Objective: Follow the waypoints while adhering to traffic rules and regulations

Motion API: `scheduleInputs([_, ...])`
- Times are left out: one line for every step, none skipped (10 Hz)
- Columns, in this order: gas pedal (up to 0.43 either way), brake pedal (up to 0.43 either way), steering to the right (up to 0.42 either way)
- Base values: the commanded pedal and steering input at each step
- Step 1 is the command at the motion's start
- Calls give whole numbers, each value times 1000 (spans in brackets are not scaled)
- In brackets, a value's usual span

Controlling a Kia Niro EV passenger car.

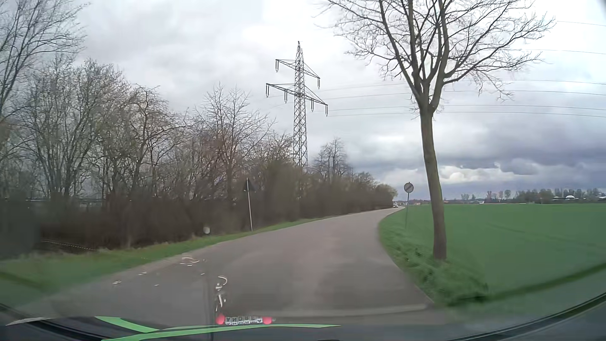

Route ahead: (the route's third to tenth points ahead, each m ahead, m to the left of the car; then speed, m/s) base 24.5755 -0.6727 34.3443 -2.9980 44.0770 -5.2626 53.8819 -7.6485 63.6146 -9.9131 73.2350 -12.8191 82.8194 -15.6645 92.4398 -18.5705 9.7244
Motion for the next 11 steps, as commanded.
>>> scheduleInputs([287, 0, 42])
scheduleInputs([287, 0, 42])
scheduleInputs([311, 0, 42])
scheduleInputs([311, 0, 42])
scheduleInputs([311, 0, 44])
scheduleInputs([311, 0, 48])
scheduleInputs([319, 0, 48])
scheduleInputs([319, 0, 48])
scheduleInputs([319, 0, 48])
scheduleInputs([319, 0, 48])
scheduleInputs([331, 0, 48])
